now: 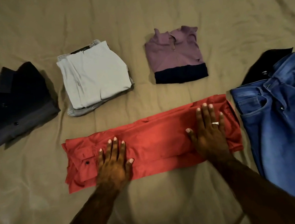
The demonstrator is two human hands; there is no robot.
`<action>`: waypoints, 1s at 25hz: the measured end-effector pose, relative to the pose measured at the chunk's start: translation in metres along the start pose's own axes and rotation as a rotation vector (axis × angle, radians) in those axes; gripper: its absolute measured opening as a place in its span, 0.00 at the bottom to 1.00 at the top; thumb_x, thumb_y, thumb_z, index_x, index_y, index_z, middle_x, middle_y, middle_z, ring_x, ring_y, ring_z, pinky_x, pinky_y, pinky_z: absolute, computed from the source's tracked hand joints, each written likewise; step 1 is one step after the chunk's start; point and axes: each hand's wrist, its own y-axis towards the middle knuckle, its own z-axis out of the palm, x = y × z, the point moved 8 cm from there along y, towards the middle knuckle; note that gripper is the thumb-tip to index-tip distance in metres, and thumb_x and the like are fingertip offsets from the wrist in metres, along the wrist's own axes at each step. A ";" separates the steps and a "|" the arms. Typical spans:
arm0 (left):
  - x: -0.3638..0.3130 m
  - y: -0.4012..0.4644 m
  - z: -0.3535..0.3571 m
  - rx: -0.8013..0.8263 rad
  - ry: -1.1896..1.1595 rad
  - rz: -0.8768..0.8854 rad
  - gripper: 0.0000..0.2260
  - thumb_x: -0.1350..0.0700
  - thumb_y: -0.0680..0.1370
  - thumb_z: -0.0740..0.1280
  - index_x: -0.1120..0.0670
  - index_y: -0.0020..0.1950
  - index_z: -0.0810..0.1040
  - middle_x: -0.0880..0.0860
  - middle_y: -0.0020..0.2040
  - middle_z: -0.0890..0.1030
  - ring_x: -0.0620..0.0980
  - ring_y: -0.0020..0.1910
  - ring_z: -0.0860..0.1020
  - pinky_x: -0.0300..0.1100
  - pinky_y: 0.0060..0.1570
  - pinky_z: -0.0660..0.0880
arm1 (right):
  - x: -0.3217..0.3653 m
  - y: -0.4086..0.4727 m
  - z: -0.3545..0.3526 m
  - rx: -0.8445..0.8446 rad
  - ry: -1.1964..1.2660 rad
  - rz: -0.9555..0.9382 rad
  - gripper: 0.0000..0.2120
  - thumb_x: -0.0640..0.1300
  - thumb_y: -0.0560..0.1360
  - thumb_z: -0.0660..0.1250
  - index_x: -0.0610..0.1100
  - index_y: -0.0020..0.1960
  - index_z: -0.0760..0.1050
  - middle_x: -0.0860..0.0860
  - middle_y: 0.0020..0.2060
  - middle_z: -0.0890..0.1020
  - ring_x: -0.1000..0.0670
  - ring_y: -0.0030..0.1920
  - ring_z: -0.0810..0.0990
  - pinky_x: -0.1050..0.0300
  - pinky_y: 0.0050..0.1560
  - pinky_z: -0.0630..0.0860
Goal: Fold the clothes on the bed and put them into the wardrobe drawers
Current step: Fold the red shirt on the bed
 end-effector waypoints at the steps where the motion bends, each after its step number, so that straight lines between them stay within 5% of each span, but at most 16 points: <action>1: 0.000 0.001 0.003 0.007 -0.006 -0.027 0.32 0.39 0.83 0.53 0.54 0.84 0.62 0.58 0.86 0.55 0.58 0.85 0.51 0.66 0.80 0.53 | 0.001 0.002 0.000 -0.001 -0.016 -0.002 0.39 0.63 0.83 0.54 0.35 0.82 0.60 0.36 0.83 0.56 0.37 0.84 0.50 0.31 0.81 0.46; 4: 0.025 -0.004 -0.016 -0.139 -0.054 -0.231 0.33 0.40 0.83 0.57 0.56 0.84 0.62 0.61 0.84 0.59 0.62 0.84 0.55 0.64 0.81 0.50 | 0.020 0.002 0.001 -0.037 -0.046 0.080 0.30 0.54 0.83 0.59 0.37 0.79 0.67 0.34 0.79 0.65 0.33 0.81 0.60 0.31 0.80 0.49; 7: 0.090 -0.040 -0.030 -0.246 -0.164 -0.668 0.39 0.32 0.79 0.59 0.61 0.77 0.67 0.68 0.75 0.69 0.70 0.73 0.68 0.65 0.69 0.67 | 0.118 -0.004 -0.004 -0.172 0.147 -0.226 0.22 0.43 0.79 0.62 0.35 0.71 0.76 0.32 0.66 0.79 0.29 0.63 0.79 0.34 0.69 0.66; 9: 0.124 -0.059 -0.023 -0.164 -0.298 -0.878 0.42 0.27 0.74 0.63 0.62 0.71 0.69 0.67 0.68 0.73 0.71 0.65 0.72 0.65 0.60 0.72 | 0.192 -0.003 0.000 -0.008 0.347 -0.372 0.20 0.43 0.75 0.62 0.37 0.63 0.80 0.36 0.56 0.83 0.33 0.53 0.83 0.41 0.58 0.77; 12: 0.166 -0.065 -0.004 -0.018 -0.576 -1.064 0.44 0.28 0.64 0.77 0.59 0.64 0.73 0.63 0.62 0.77 0.68 0.61 0.77 0.60 0.59 0.77 | 0.267 0.009 0.008 0.265 0.664 -0.187 0.17 0.45 0.74 0.64 0.38 0.57 0.82 0.40 0.49 0.85 0.37 0.49 0.84 0.48 0.52 0.81; 15: 0.189 -0.051 0.008 0.034 -0.873 -1.075 0.41 0.31 0.53 0.82 0.54 0.56 0.77 0.52 0.51 0.84 0.60 0.50 0.84 0.55 0.53 0.83 | 0.313 0.025 0.028 0.457 0.864 0.031 0.16 0.55 0.79 0.66 0.42 0.46 0.80 0.42 0.43 0.85 0.41 0.46 0.83 0.48 0.51 0.77; 19: 0.182 -0.028 0.021 -0.045 -1.260 -0.836 0.21 0.46 0.59 0.80 0.45 0.51 0.86 0.48 0.46 0.89 0.56 0.48 0.87 0.60 0.54 0.84 | 0.347 0.039 0.046 0.662 1.011 0.228 0.39 0.78 0.71 0.61 0.40 0.36 0.76 0.43 0.31 0.81 0.42 0.35 0.81 0.43 0.47 0.80; 22: 0.162 -0.029 0.006 -0.110 -1.357 -0.675 0.19 0.50 0.67 0.76 0.36 0.56 0.83 0.47 0.51 0.88 0.53 0.52 0.87 0.58 0.59 0.82 | 0.365 0.026 0.041 0.873 1.245 0.406 0.32 0.75 0.74 0.64 0.45 0.41 0.80 0.46 0.33 0.81 0.48 0.34 0.79 0.52 0.41 0.76; 25: 0.137 -0.020 -0.027 -0.073 -1.460 -0.515 0.19 0.55 0.68 0.76 0.47 0.58 0.83 0.53 0.53 0.88 0.53 0.53 0.86 0.58 0.62 0.81 | 0.370 0.021 0.028 1.075 1.504 0.428 0.28 0.67 0.80 0.63 0.43 0.56 0.85 0.48 0.46 0.88 0.49 0.45 0.85 0.55 0.47 0.80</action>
